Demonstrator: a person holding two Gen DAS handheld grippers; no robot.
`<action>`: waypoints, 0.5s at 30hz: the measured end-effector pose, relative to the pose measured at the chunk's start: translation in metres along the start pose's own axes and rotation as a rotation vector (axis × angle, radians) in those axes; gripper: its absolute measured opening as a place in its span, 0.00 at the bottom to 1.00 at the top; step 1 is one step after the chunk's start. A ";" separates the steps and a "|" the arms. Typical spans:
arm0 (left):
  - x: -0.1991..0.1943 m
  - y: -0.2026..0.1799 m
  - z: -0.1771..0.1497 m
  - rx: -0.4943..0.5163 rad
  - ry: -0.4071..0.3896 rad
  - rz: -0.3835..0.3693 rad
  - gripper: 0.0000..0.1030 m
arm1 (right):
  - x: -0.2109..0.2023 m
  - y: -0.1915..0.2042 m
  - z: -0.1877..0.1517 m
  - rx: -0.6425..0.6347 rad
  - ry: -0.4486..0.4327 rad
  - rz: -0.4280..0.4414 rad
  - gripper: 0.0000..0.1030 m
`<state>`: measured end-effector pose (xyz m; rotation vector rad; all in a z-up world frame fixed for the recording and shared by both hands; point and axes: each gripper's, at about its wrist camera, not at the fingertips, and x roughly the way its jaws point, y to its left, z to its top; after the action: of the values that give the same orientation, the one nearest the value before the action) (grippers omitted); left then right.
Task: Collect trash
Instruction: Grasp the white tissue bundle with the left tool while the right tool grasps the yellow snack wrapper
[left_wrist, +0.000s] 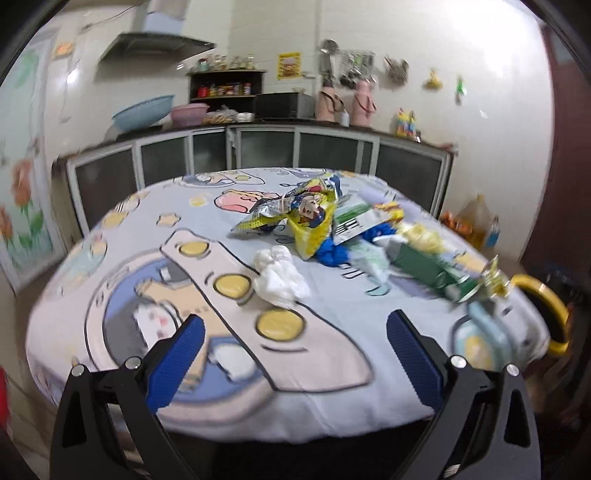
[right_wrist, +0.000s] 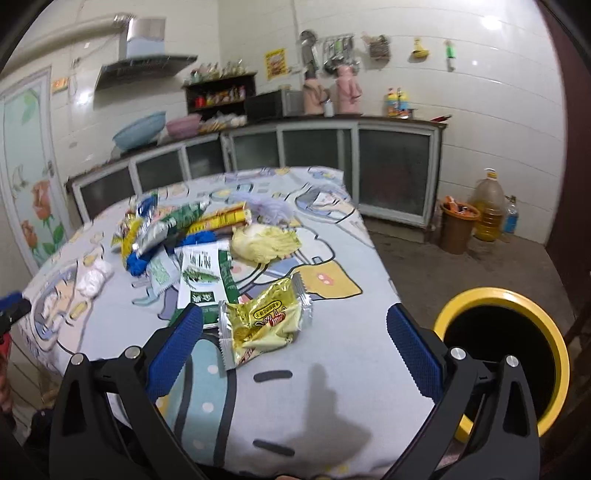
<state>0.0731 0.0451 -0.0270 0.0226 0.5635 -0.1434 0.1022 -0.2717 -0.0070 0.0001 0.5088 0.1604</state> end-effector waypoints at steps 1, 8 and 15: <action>0.009 0.004 0.004 0.020 0.015 0.010 0.92 | 0.008 0.000 0.002 0.008 0.020 0.018 0.93; 0.054 0.027 0.019 0.000 0.112 0.011 0.92 | 0.037 -0.005 0.015 0.105 0.072 0.045 0.93; 0.094 0.024 0.042 0.004 0.149 -0.045 0.92 | 0.056 -0.008 0.025 0.167 0.115 0.064 0.93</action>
<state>0.1777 0.0537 -0.0422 0.0244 0.7125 -0.1872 0.1634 -0.2700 -0.0127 0.1711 0.6362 0.1807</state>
